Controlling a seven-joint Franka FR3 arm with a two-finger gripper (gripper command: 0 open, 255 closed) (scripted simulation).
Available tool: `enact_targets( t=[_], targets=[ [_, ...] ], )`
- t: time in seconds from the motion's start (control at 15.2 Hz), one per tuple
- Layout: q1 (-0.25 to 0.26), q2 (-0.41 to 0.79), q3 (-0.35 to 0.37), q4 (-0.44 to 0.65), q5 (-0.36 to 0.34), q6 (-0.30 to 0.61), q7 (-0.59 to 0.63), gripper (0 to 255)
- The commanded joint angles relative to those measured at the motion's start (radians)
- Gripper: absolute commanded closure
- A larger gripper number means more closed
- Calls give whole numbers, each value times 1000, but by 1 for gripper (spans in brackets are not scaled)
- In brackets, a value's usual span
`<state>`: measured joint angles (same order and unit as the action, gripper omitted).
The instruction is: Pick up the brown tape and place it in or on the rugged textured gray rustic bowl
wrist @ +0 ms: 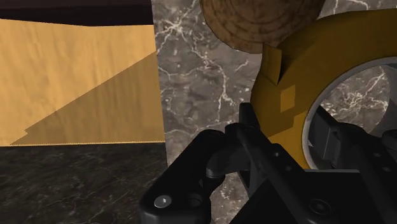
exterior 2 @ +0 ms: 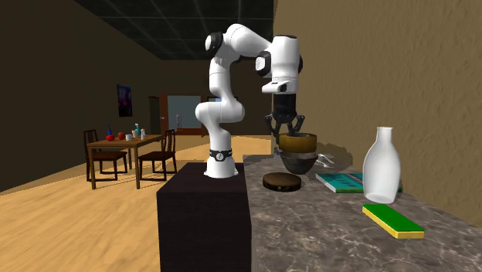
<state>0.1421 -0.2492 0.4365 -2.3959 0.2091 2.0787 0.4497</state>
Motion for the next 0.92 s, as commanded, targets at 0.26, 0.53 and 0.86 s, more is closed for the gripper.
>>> enact_targets(
  t=[0.26,0.53,0.86],
  targets=[
    [93,-174,49,-134,108,-22,63,255],
    [166,-274,90,-194,179,-48,124,255],
    [264,-380,150,-241,267,-86,219,255]
  ],
)
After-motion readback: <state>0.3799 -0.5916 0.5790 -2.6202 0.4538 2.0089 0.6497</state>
